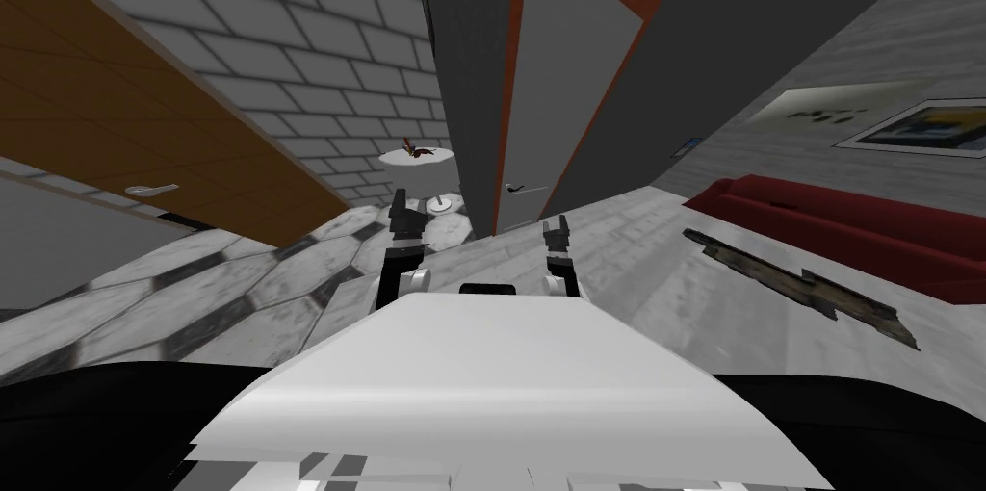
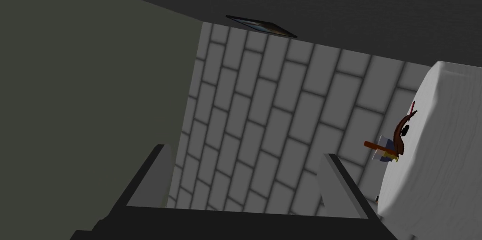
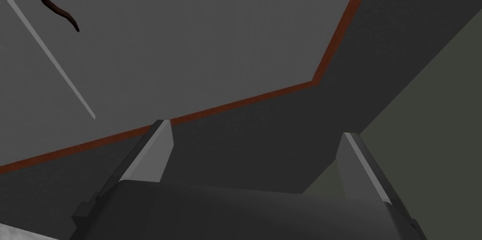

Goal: Pull the door open

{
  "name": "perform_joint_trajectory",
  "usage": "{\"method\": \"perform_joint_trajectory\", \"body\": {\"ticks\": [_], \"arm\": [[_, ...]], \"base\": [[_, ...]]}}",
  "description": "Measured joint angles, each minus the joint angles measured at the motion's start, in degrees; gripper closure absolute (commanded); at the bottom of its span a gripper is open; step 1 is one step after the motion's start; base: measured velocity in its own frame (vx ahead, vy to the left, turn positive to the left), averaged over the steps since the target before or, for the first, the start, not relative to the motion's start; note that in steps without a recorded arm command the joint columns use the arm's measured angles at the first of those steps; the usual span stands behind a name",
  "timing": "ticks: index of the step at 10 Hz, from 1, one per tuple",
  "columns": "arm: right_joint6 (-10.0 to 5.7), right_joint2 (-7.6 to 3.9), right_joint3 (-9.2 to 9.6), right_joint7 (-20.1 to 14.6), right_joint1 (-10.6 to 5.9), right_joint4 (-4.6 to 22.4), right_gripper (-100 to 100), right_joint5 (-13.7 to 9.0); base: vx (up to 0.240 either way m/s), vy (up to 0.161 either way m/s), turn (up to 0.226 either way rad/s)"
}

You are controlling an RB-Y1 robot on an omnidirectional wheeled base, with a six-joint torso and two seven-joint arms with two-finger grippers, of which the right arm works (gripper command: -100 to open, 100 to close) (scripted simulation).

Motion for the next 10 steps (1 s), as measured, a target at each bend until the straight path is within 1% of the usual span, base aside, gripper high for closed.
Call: {"method": "perform_joint_trajectory", "body": {"ticks": [1, 2, 3, 4, 5, 7, 9, 10], "arm": [[-0.21, -0.57, -0.03, -0.23, -0.59, 1.52, -100, -0.03], [-0.61, -0.73, 0.09, -0.29, -0.64, 2.51, -100, 0.02], [-1.12, -1.28, 0.04, -0.51, -0.90, 3.89, -100, -0.04], [-1.42, -1.56, 0.16, -0.57, -1.59, 5.58, -100, 0.04], [-1.86, -2.12, 0.13, -0.72, -2.46, 7.65, -100, 0.02], [-2.73, -3.40, 0.06, -1.27, -3.46, 11.10, -100, -0.07], [-3.20, -5.05, -0.24, -2.02, -4.87, 14.62, -100, -0.32], [-3.75, -5.52, -0.17, -2.22, -5.40, 16.47, -100, -0.29]], "base": [[0.069, -0.012, 0.052], [0.058, -0.011, 0.083], [0.068, -0.018, 0.153], [0.084, -0.023, 0.135], [0.101, -0.019, 0.139], [0.104, -0.034, 0.126], [0.098, -0.039, 0.152], [0.092, -0.046, 0.120]]}}
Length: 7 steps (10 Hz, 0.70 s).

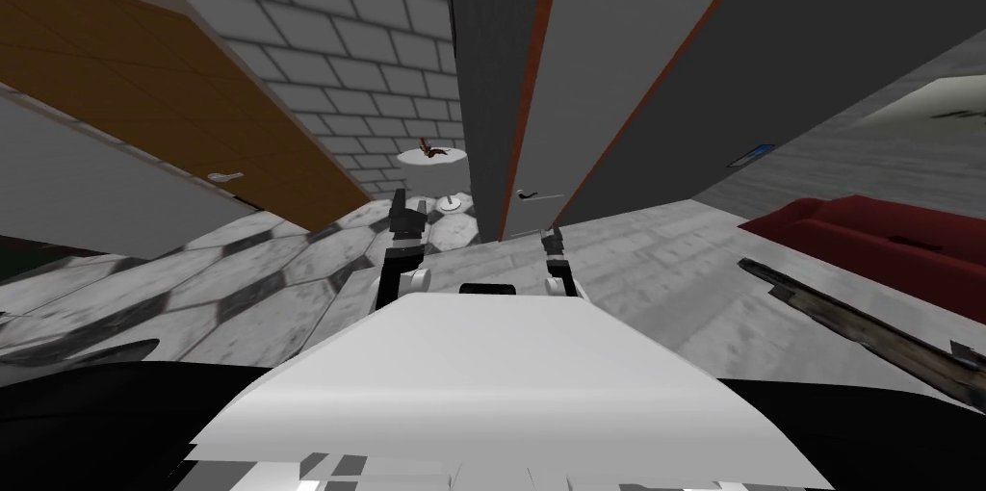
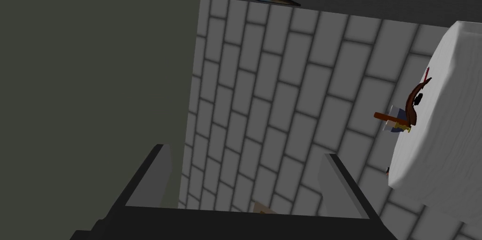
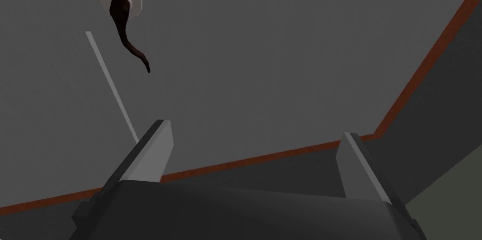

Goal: Pull the door open

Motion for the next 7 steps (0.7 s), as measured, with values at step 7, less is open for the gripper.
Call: {"method": "perform_joint_trajectory", "body": {"ticks": [7], "arm": [[-2.33, -3.15, 0.01, -1.15, -3.29, 9.98, -100, -0.09]], "base": [[0.066, -0.029, 0.100]]}}
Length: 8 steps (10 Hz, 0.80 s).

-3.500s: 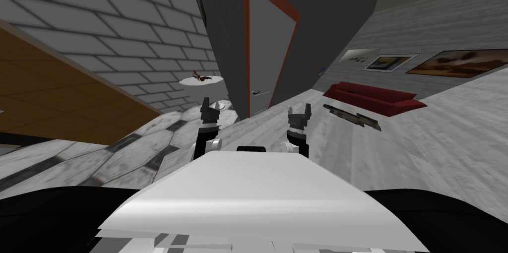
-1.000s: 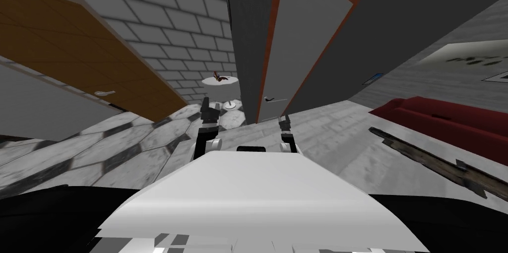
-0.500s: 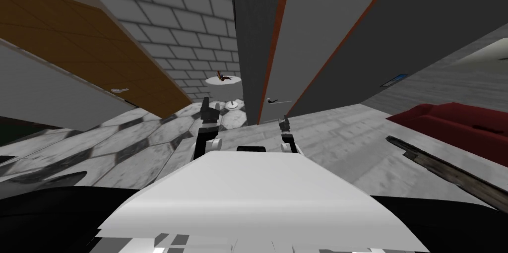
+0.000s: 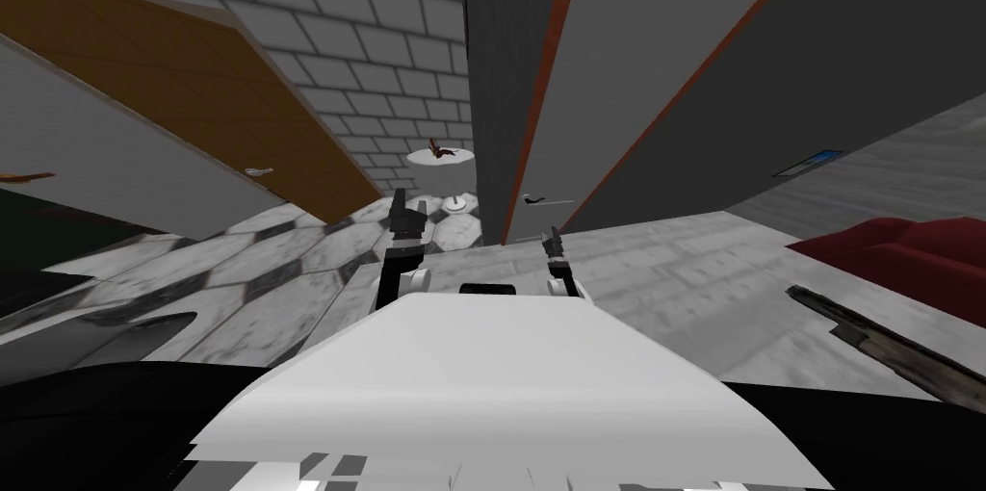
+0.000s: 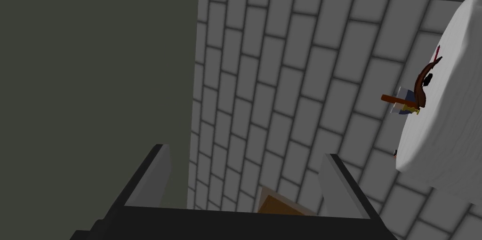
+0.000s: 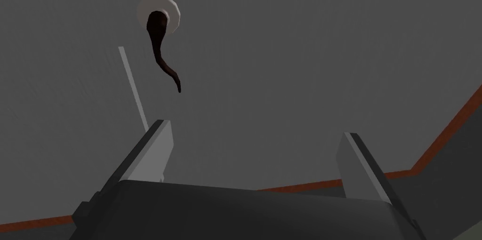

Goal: Pull the door open

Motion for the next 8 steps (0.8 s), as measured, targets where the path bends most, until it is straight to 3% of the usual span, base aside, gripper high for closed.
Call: {"method": "perform_joint_trajectory", "body": {"ticks": [6, 8], "arm": [[-2.04, -3.26, -0.13, -1.32, -3.09, 9.59, -100, -0.19], [-2.76, -4.03, -0.14, -1.65, -3.92, 12.14, -100, -0.22]], "base": [[0.086, -0.046, 0.138], [0.053, -0.024, 0.047]]}}
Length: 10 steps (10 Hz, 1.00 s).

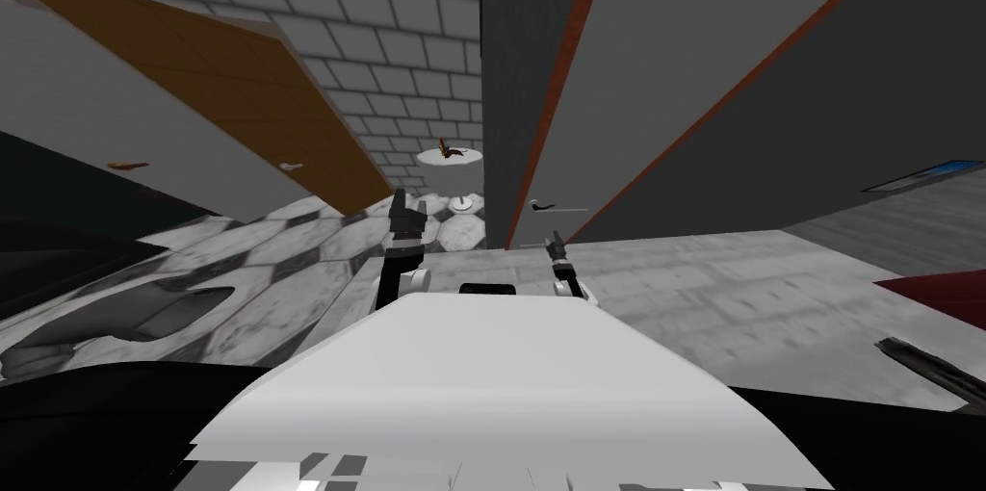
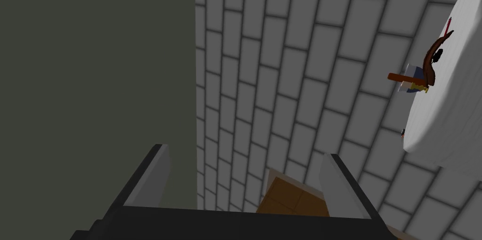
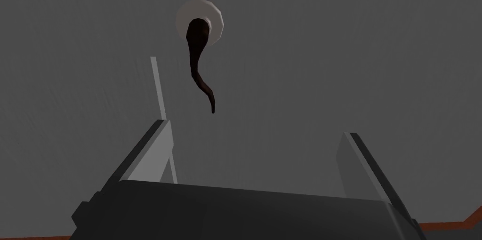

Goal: Pull the door open

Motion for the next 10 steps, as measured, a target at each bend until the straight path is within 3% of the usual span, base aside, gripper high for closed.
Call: {"method": "perform_joint_trajectory", "body": {"ticks": [10], "arm": [[-3.76, -4.45, -0.10, -1.77, -5.08, 15.23, -100, -0.20]], "base": [[0.081, -0.057, 0.118]]}}
